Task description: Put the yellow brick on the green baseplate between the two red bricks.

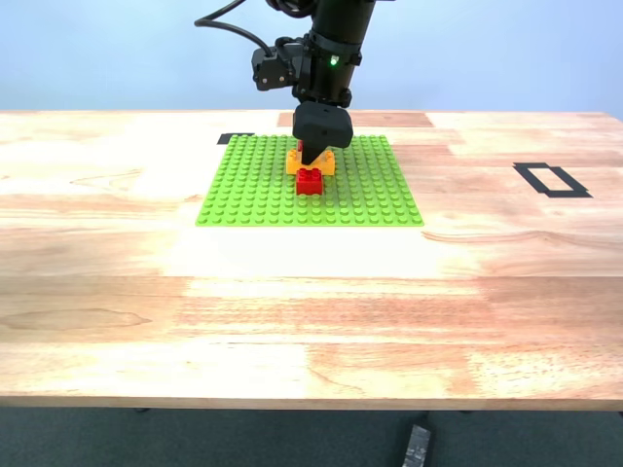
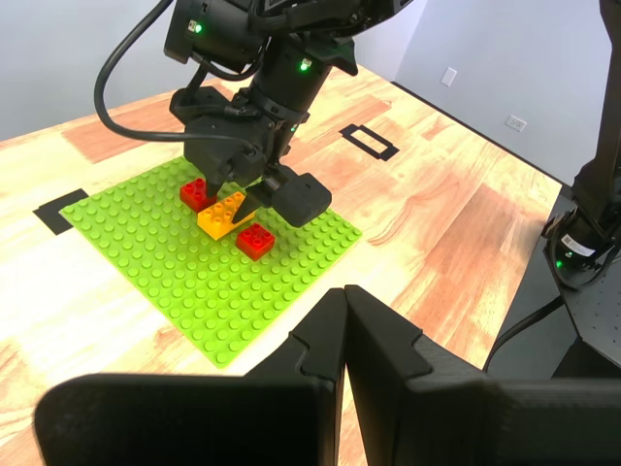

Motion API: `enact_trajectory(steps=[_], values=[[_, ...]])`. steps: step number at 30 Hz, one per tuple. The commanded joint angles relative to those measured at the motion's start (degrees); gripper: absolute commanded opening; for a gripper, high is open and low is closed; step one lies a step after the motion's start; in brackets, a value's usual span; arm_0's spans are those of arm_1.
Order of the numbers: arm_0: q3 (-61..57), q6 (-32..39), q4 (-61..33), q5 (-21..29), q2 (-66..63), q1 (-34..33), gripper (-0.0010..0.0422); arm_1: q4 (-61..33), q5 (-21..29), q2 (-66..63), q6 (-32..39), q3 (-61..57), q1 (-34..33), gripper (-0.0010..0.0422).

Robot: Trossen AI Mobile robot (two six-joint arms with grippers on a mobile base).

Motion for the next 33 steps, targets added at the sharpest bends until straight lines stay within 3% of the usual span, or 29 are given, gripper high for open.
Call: enact_trajectory(steps=[1, 13, 28, 33], values=[[0.02, 0.02, -0.04, -0.02, 0.00, 0.04, 0.0000, -0.94, 0.04, -0.57, -0.07, 0.11, 0.02, 0.0194], [0.02, 0.02, 0.17, 0.02, 0.00, 0.04, 0.0000, -1.49, -0.02, -2.89, 1.97, 0.11, -0.26, 0.0184], [0.02, 0.02, 0.63, -0.02, 0.00, 0.04, 0.0000, -0.90, -0.63, -0.72, 3.65, 0.09, -0.11, 0.0002], [0.02, 0.02, 0.59, -0.02, 0.00, 0.04, 0.0000, -0.85, -0.70, 0.68, 4.68, 0.09, 0.20, 0.0008]])
